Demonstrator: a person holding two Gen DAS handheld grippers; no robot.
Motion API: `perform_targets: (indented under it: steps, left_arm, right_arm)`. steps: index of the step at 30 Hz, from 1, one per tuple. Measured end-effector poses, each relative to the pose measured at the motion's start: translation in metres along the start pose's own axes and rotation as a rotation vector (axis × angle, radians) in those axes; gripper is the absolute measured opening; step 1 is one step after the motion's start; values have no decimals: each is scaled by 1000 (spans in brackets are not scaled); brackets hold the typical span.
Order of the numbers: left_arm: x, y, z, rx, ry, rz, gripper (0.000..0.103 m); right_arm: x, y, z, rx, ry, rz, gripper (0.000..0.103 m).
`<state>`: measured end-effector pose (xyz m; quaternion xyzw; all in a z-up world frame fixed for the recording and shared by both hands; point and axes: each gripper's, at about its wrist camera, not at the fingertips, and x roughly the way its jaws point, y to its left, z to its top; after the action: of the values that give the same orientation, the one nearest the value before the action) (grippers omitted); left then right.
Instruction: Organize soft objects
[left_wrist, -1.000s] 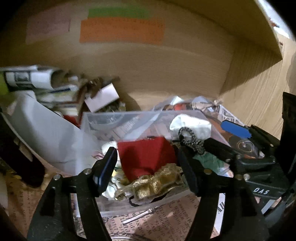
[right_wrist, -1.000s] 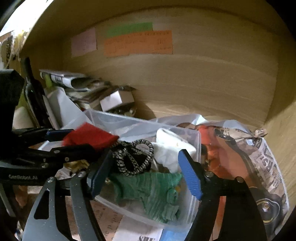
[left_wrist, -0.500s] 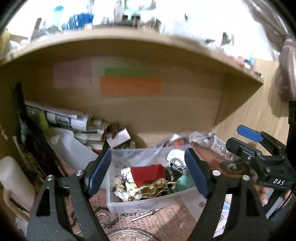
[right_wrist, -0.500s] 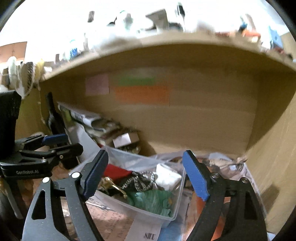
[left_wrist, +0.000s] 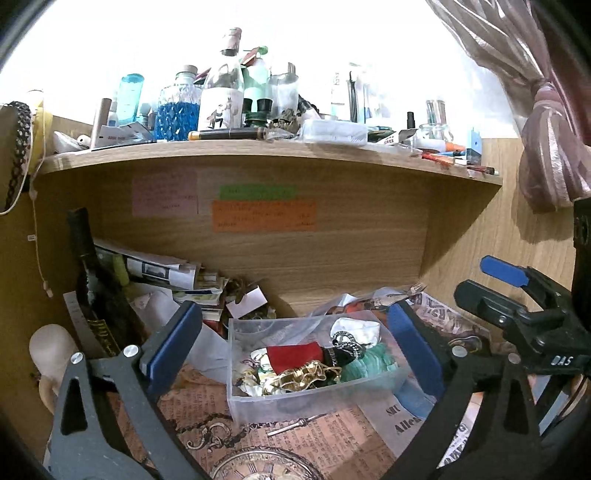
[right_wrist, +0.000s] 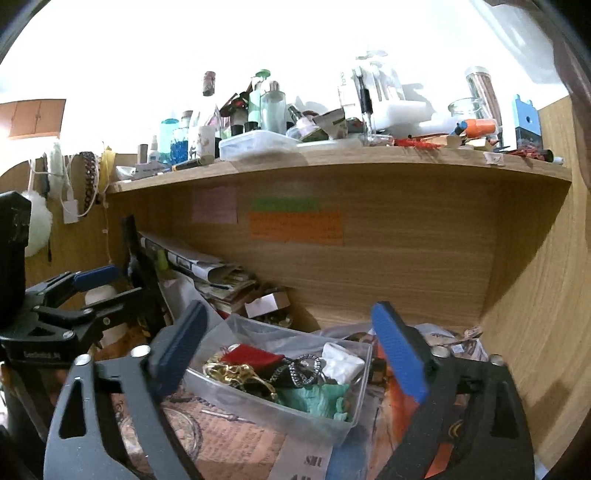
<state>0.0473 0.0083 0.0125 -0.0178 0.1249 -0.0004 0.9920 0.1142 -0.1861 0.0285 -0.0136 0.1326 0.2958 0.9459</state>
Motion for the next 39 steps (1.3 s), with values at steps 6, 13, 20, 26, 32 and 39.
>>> perform_targets:
  steps: [6, 13, 20, 26, 32, 39]
  left_arm:
    - [-5, -2, -2, -7, -2, -7, 103]
    - [-6, -5, -4, -6, 3, -6, 103]
    - [-3, -5, -6, -12, 13, -6, 103]
    - [-2, -3, -6, -14, 13, -6, 103]
    - [-1, -2, -6, -15, 15, -8, 103]
    - [-1, -1, -7, -12, 16, -7, 103]
  right_arm:
    - [-12, 3, 0, 3, -18, -3, 103]
    - [-16, 3, 0, 8, -22, 2, 103]
    - [-15, 3, -1, 24, -18, 7, 103]
    - [-14, 3, -1, 25, -16, 6, 103]
    - [-13, 5, -2, 26, -12, 6, 103]
    - [-13, 4, -2, 26, -12, 7, 103]
